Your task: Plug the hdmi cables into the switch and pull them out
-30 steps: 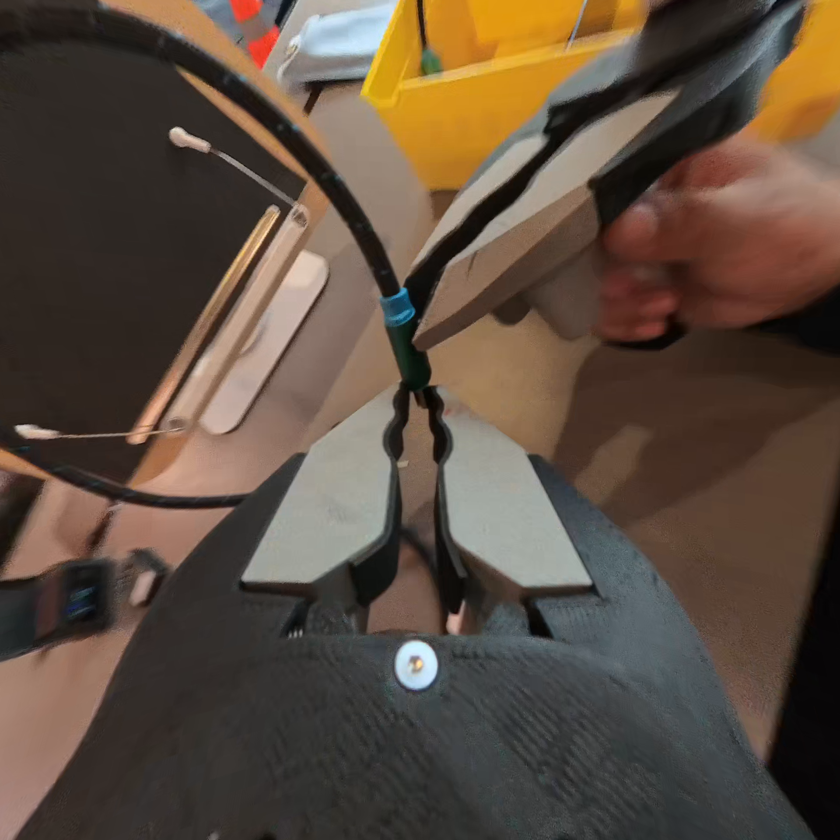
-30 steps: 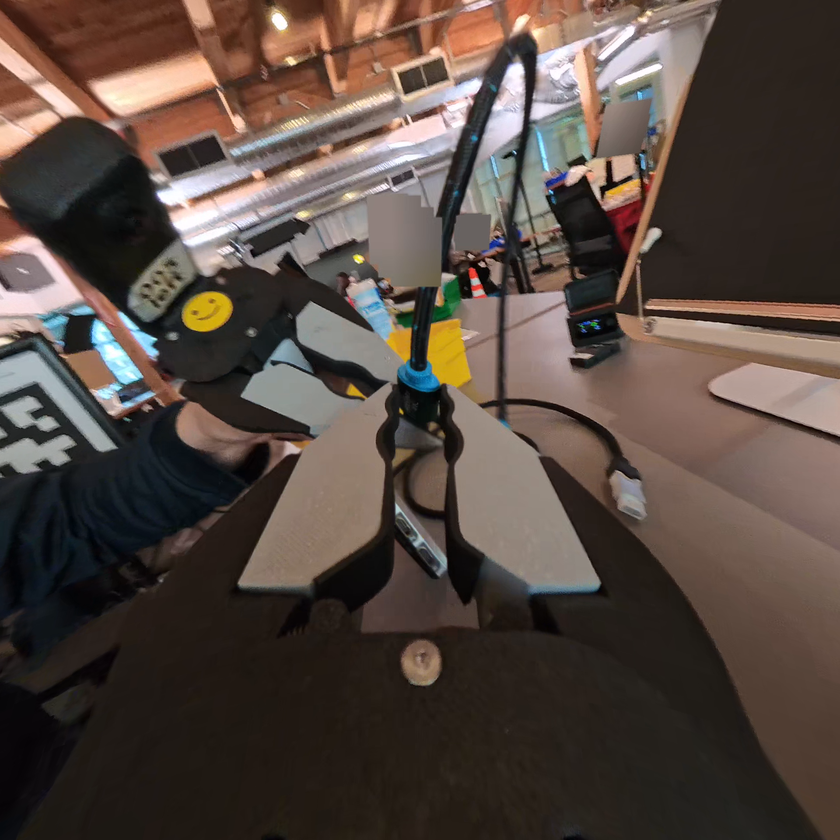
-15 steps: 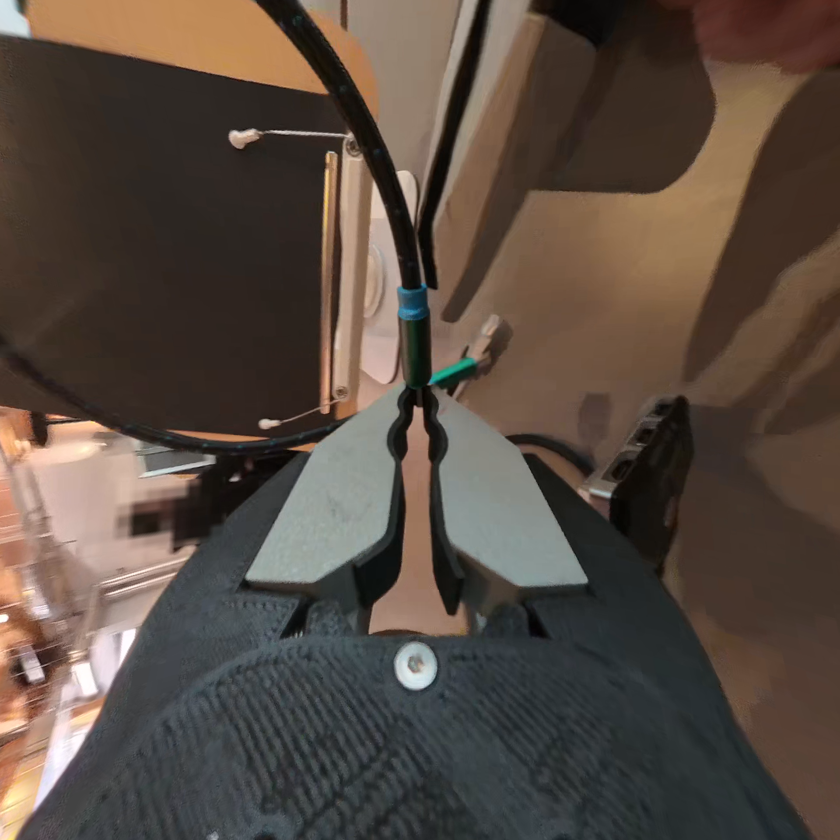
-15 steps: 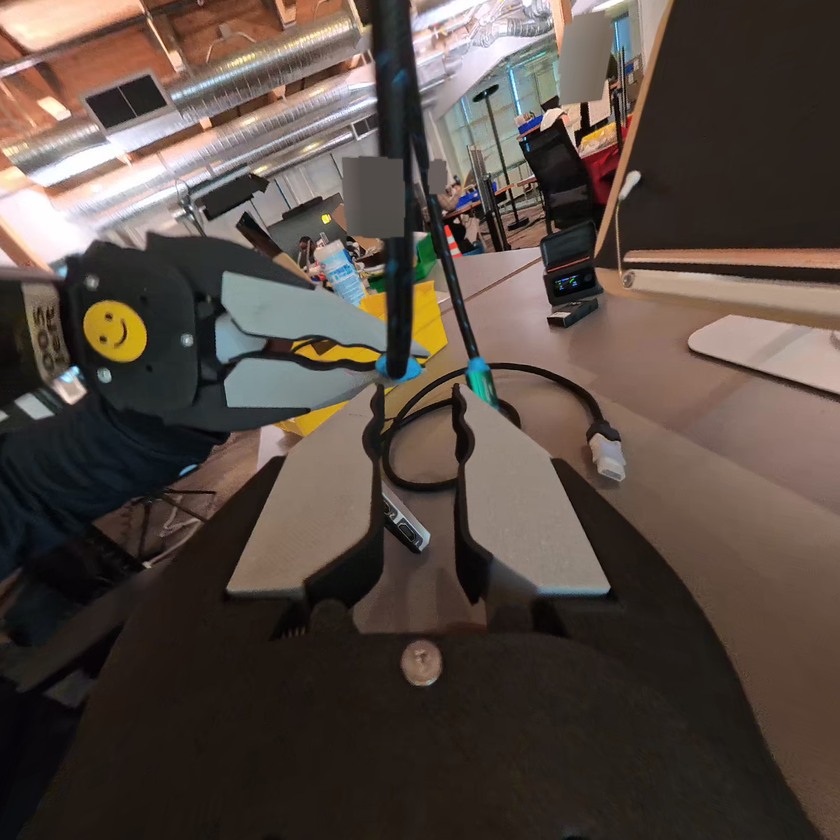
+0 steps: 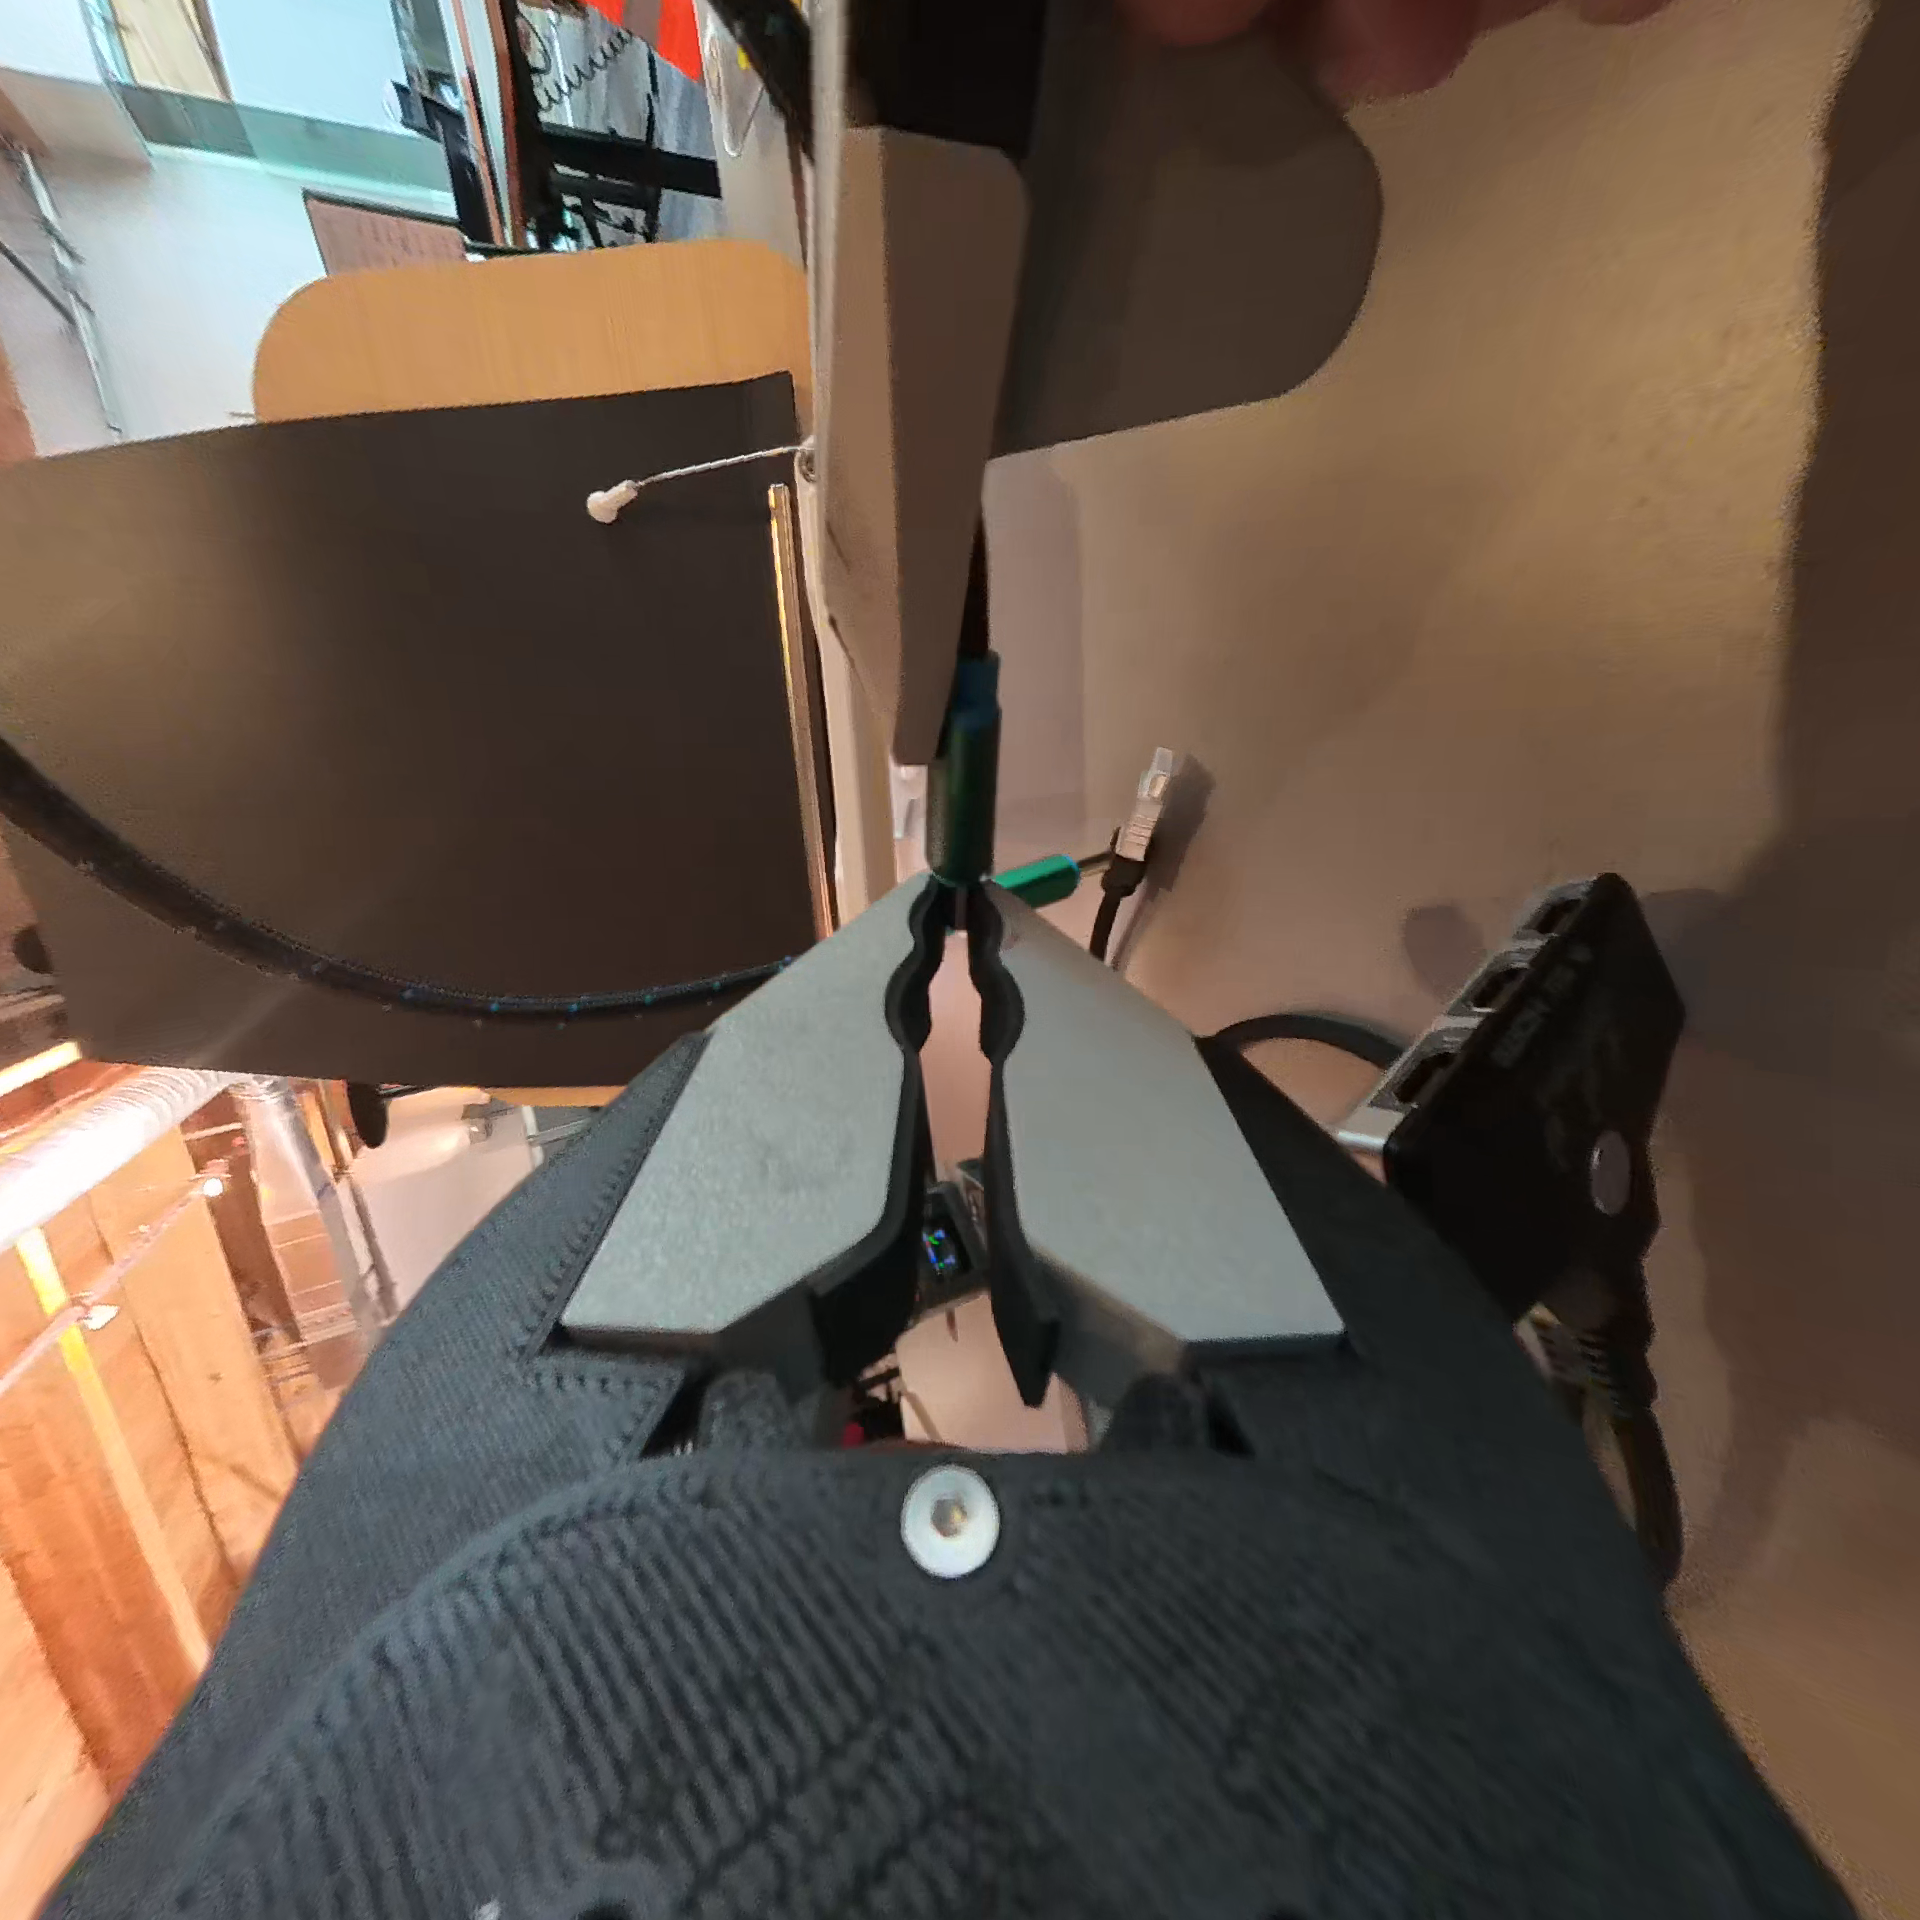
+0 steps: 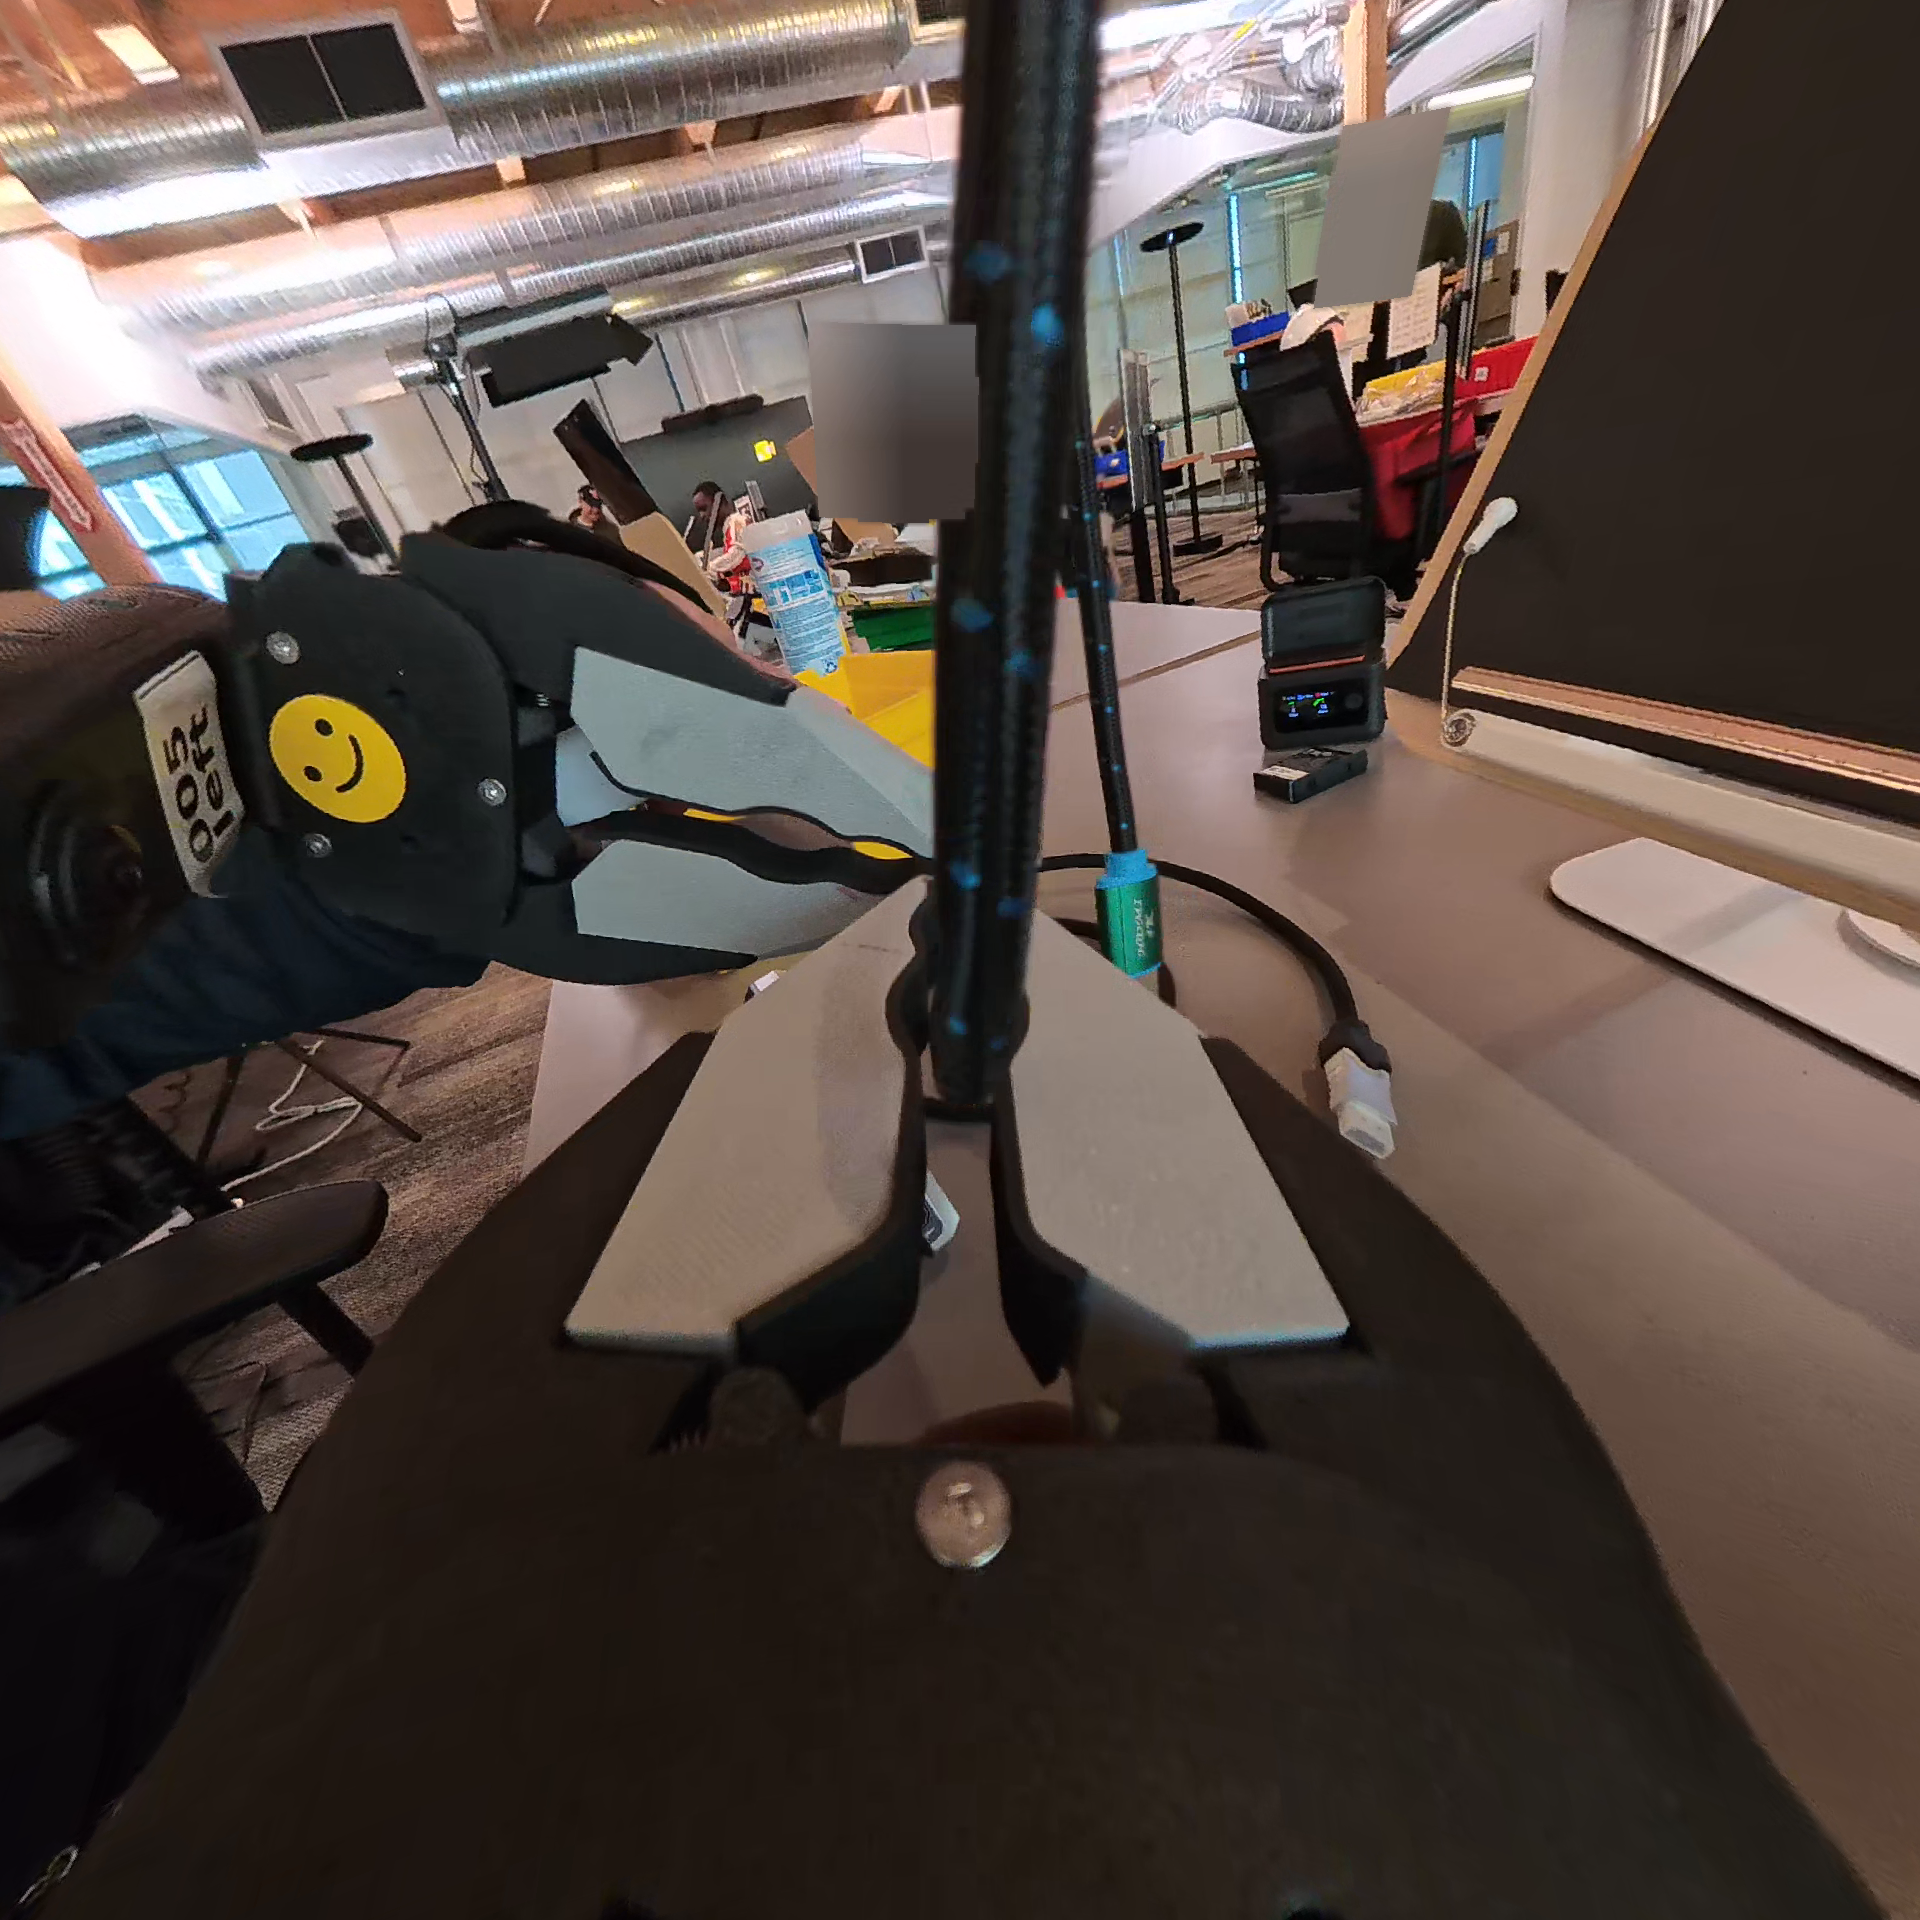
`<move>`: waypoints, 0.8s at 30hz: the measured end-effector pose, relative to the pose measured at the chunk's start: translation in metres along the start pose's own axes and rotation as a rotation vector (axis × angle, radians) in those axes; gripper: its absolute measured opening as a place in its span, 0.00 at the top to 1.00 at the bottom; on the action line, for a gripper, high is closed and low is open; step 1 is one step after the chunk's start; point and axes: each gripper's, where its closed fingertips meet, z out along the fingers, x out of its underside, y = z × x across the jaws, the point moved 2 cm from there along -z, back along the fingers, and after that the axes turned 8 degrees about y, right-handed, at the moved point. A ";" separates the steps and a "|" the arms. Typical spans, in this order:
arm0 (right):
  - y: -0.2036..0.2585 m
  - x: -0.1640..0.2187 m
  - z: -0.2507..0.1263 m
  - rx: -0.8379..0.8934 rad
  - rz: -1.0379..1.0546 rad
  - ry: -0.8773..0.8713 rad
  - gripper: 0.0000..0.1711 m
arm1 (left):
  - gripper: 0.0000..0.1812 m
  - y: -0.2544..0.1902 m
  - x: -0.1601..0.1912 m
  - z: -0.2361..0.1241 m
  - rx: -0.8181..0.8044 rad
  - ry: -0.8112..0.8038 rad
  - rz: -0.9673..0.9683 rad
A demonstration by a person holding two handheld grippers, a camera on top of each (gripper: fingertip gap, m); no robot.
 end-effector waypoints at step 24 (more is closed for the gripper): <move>-0.008 0.014 0.007 0.038 0.021 0.103 0.83 | 0.99 -0.003 0.003 0.008 -0.086 0.016 0.065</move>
